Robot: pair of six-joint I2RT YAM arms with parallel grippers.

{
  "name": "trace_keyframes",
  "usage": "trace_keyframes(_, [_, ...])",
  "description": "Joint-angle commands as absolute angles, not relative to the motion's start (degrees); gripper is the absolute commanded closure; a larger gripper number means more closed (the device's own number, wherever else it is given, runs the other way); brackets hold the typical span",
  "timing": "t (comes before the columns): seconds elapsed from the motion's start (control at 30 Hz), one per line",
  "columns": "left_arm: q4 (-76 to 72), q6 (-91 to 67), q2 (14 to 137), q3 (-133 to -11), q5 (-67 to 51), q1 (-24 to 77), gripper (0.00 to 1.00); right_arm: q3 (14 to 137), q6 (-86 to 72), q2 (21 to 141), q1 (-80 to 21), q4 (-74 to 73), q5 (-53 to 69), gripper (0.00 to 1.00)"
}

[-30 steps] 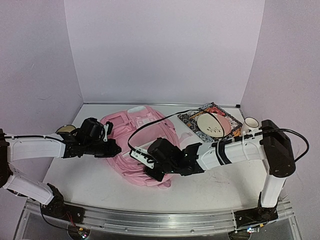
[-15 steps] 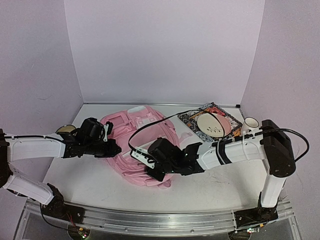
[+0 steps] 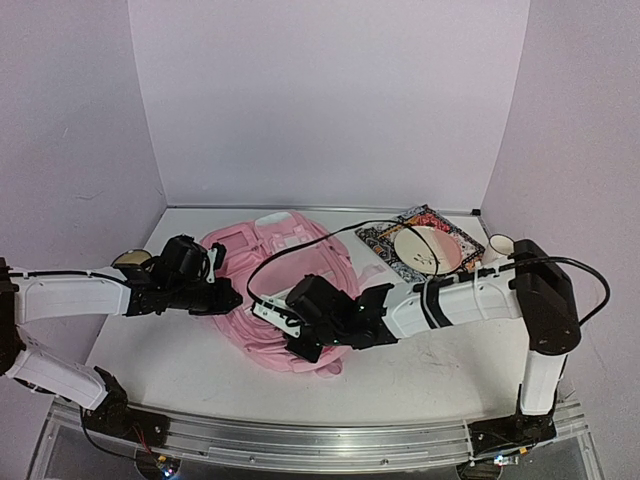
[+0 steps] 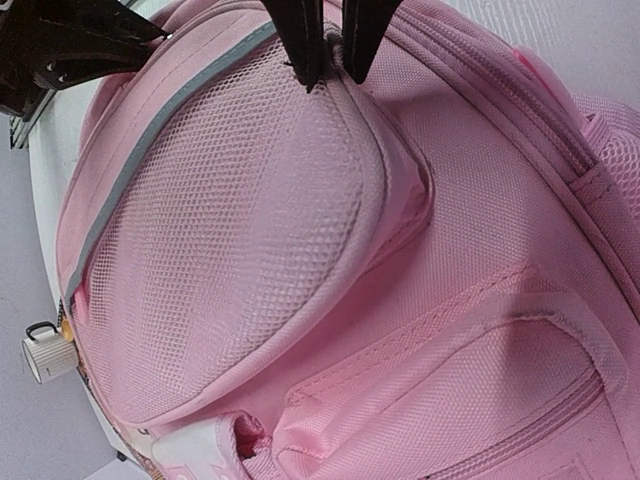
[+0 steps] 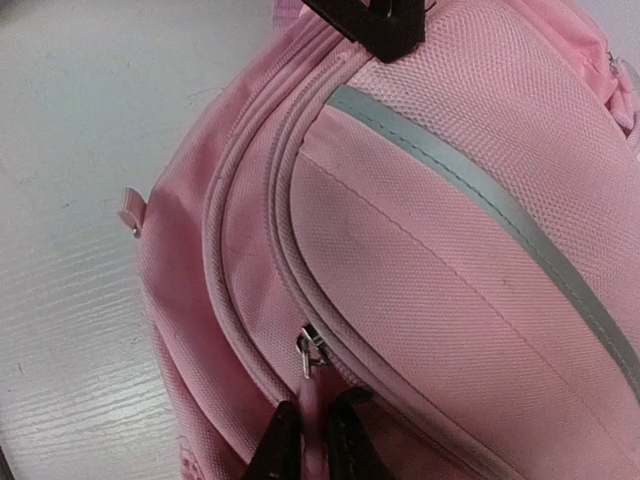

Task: Pack the student bag
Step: Zip the pocket on the back of the student bag.

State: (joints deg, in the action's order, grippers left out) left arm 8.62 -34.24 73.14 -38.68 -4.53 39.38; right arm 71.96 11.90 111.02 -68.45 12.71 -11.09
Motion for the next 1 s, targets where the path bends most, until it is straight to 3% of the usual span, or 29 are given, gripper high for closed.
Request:
trace_keyframes(0.0, [11.09, -31.57, 72.18, -40.71, -4.65, 39.76, 1.0, 71.91, 11.28, 109.9, -68.04, 11.96, -13.09, 0.99])
trace_keyframes(0.53, [17.92, -32.7, 73.83, -40.26, 9.93, 37.66, 1.0, 59.5, 1.19, 94.78, -61.54, 6.33, -15.29, 1.0])
trace_keyframes(0.97, [17.99, -25.94, 82.66, -51.51, 13.71, 31.76, 1.0, 68.48, -8.47, 102.13, -71.29, 9.83, -2.74, 1.0])
